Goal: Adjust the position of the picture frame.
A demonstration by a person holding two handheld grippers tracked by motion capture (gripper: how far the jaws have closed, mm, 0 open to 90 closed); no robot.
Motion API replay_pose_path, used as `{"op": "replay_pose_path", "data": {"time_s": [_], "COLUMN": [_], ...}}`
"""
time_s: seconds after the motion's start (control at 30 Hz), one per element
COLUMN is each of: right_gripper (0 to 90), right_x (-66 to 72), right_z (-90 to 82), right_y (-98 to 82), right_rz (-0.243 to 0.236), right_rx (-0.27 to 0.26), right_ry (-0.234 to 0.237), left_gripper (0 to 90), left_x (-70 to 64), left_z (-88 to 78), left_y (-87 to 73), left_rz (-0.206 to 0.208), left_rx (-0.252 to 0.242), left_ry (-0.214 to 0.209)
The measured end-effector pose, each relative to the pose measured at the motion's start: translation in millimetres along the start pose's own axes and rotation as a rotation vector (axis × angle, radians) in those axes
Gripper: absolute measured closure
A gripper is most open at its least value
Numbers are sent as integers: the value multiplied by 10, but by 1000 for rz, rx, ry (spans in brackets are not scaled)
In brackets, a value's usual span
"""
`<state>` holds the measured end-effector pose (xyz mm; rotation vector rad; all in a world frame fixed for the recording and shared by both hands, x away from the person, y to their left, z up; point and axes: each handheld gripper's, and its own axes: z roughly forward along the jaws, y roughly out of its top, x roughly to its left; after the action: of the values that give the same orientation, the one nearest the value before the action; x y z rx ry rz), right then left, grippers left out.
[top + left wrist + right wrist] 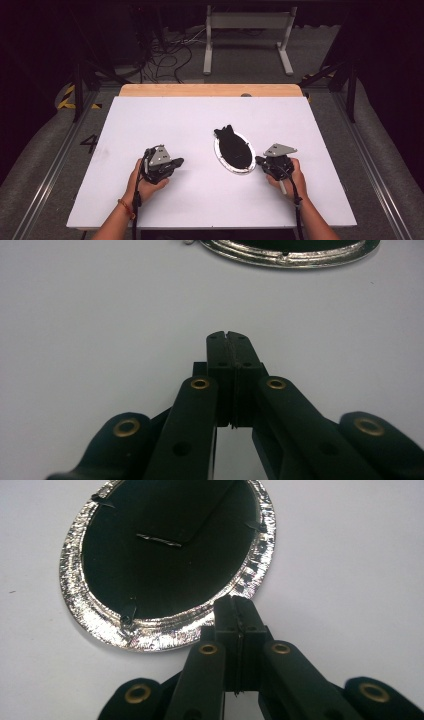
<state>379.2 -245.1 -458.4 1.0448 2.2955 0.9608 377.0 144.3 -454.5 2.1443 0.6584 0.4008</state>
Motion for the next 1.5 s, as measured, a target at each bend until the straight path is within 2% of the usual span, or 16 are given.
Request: {"op": "replay_pose_path", "data": {"time_s": [0.1,0.17,0.3,0.47,0.53,0.6,0.67,0.8,1.03,1.27,1.43,1.5], "right_gripper": [900,900,900,900,900,900,900,900,900,900,900,900], "right_x": [36,57,64,54,42,31,5,-44,10,18,48,50], "right_z": [3,4,3,4,3,11,31,67,95,73,60,60], "right_y": [6,17,14,20,27,31,33,41,75,61,67,63], "right_rz": [-4,-6,6,9,0,7,14,56,36,40,14,17], "right_rx": [-1,5,2,4,10,2,-3,-14,-9,-7,3,1], "right_ry": [9,8,24,36,42,37,11,-16,-30,-3,8,9], "left_gripper": [892,874,896,900,900,900,900,900,900,900,899,900], "left_x": [-17,-11,33,34,29,13,-12,-59,-119,-141,-160,-158], "left_z": [24,23,48,124,217,282,334,448,678,700,696,698], "left_y": [24,60,143,211,274,318,356,410,445,445,443,437], "left_rz": [1,-3,-38,-35,-30,-26,-22,-10,-18,-24,-19,-23], "left_rx": [2,-14,-36,-12,3,13,17,23,61,66,67,66], "left_ry": [-12,-16,-31,-22,-25,-32,-38,-49,-60,-60,-57,-61]}}
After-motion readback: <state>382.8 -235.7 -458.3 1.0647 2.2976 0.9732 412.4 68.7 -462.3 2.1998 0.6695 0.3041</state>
